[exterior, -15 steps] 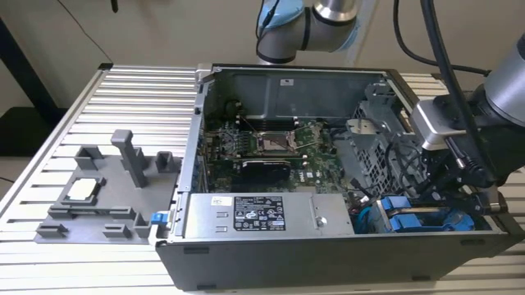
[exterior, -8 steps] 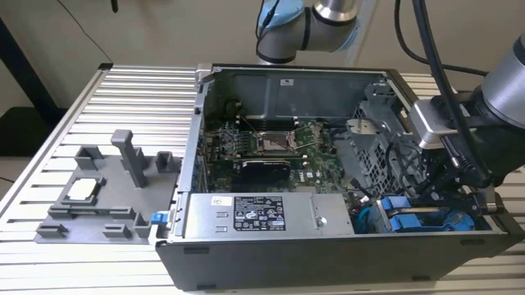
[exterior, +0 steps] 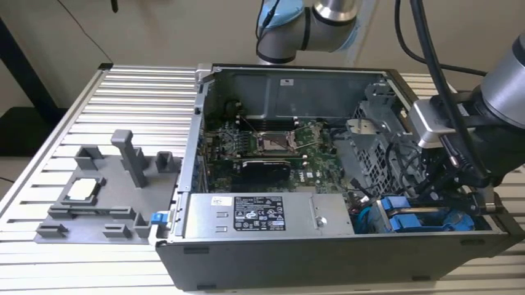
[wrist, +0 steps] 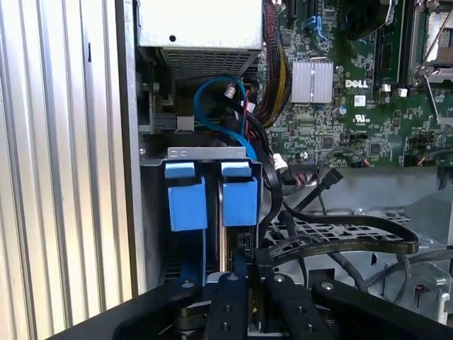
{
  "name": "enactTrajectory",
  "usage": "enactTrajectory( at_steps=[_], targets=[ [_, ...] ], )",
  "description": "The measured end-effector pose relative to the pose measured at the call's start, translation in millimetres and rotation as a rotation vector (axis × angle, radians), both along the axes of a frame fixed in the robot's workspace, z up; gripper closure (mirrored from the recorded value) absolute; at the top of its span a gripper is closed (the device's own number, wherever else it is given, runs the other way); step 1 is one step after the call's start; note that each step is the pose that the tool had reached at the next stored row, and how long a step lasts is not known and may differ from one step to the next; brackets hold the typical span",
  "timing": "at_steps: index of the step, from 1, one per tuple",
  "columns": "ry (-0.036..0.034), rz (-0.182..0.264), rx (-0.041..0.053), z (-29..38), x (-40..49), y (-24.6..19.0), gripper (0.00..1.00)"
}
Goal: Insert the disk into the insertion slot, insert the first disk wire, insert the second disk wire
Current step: 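Insert the second disk wire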
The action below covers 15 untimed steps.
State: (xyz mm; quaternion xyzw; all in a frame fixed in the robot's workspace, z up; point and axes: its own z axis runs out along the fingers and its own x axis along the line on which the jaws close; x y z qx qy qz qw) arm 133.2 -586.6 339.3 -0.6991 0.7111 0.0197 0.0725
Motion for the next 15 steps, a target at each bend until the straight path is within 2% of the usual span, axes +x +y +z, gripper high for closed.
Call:
enactTrajectory(
  at_steps=[5, 15],
  targets=[
    [0.0047, 0.000, 0.0013, -0.5, 0.0, 0.1, 0.84],
    [0.0055, 0.000, 0.0002, -0.7, 0.7, 0.0, 0.84]
  ],
)
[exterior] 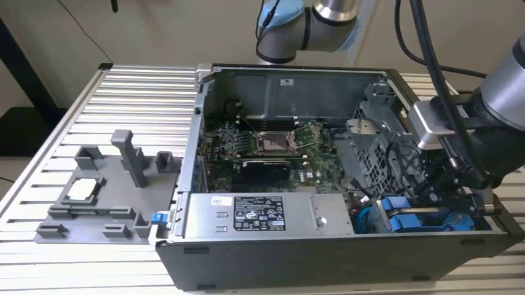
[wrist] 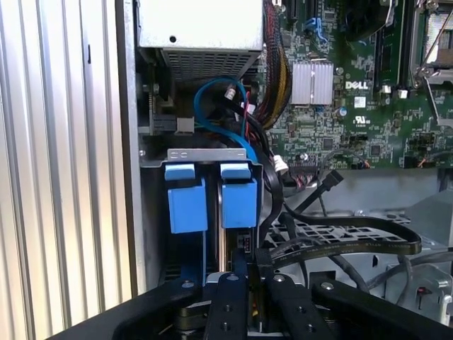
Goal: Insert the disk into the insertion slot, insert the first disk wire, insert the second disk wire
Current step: 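Insert the second disk wire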
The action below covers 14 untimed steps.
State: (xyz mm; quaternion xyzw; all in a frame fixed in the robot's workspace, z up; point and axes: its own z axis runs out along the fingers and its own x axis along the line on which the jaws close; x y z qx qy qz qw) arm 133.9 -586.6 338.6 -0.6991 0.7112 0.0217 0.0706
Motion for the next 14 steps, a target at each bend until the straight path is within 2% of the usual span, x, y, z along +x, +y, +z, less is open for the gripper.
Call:
enactTrajectory(
  at_steps=[10, 11, 14],
  targets=[
    [-0.0001, 0.000, -0.0001, -1.8, 1.6, 0.0, 0.82],
    [0.0000, 0.000, 0.0009, -0.8, 1.6, 0.0, 0.76],
    [0.0000, 0.000, 0.0012, 5.2, 1.6, 0.0, 0.76]
  ],
)
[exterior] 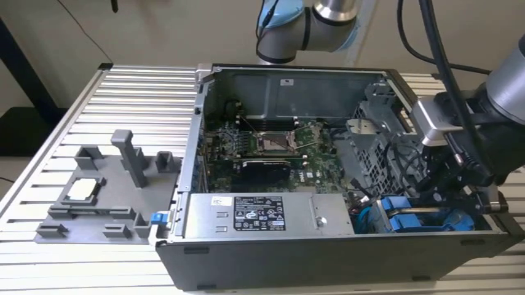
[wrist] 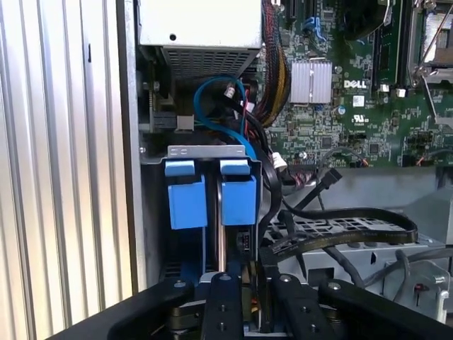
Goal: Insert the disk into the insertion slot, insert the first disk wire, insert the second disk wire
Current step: 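Insert the second disk wire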
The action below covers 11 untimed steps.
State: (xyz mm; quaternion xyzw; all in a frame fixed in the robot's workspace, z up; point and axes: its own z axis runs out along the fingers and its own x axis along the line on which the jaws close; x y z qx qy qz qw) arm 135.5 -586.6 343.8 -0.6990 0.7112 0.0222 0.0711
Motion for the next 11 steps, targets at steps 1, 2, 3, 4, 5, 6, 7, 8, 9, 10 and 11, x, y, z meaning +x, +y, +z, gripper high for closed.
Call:
enactTrajectory(
  at_steps=[1, 2, 3, 4, 5, 6, 7, 8, 9, 10, 11],
  targets=[
    [0.0000, 0.000, -0.0001, 1.2, 0.0, 0.0, 0.76],
    [0.0000, 0.000, 0.0003, 1.3, 0.0, 0.0, 0.76],
    [0.0000, 0.000, 0.0001, 2.0, 0.0, 0.1, 0.76],
    [0.0000, 0.000, -0.0002, 3.8, 0.0, 0.1, 0.76],
    [0.0000, 0.000, -0.0002, 6.8, 0.0, 0.1, 0.76],
    [0.0000, 0.000, 0.0000, 10.8, 0.0, 0.1, 0.76],
    [0.0000, 0.000, -0.0001, 15.3, 0.0, 0.1, 0.76],
    [0.0000, 0.000, -0.0002, 19.8, 0.0, 0.1, 0.76],
    [0.0000, 0.000, -0.0001, 24.6, 0.0, 0.1, 0.76],
    [0.0000, 0.000, 0.0000, 29.2, 0.0, 0.1, 0.76],
    [0.0001, 0.000, 0.0000, 32.6, 0.0, 0.2, 0.76]
  ],
)
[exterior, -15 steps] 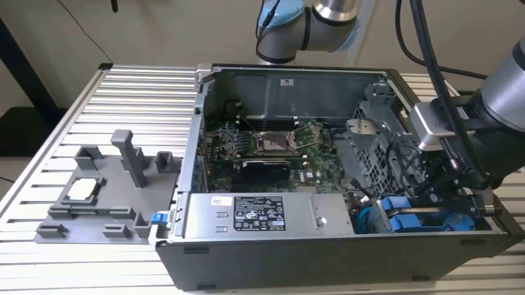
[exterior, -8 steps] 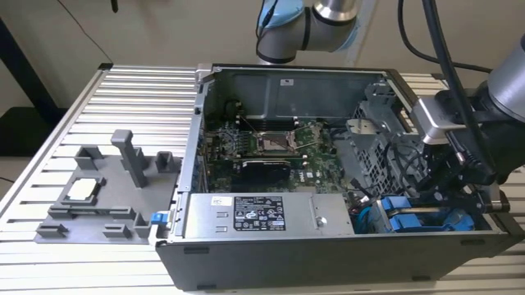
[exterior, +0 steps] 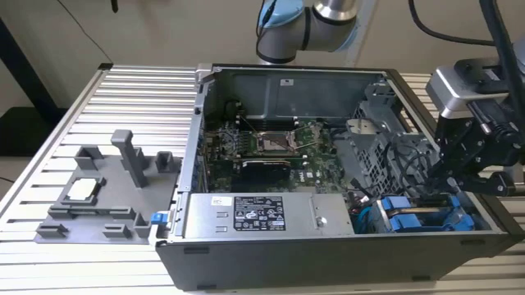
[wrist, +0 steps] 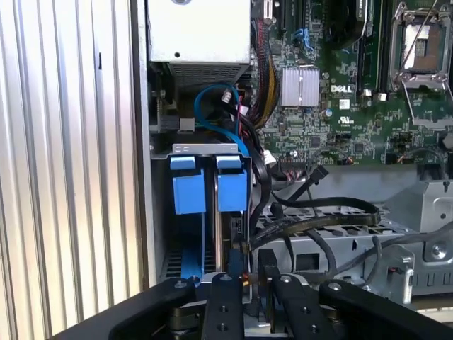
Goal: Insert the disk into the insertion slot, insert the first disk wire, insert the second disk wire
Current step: 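Insert the second disk wire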
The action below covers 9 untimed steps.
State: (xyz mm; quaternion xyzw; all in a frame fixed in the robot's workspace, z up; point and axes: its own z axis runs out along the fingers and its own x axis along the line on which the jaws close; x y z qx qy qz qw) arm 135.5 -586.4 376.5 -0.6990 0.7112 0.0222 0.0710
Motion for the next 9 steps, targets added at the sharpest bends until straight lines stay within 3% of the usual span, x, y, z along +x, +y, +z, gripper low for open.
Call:
enactTrajectory(
  at_steps=[9],
  targets=[
    [-0.0001, 0.000, 0.0000, 1.8, 0.0, 0.0, 0.76]
  ],
)
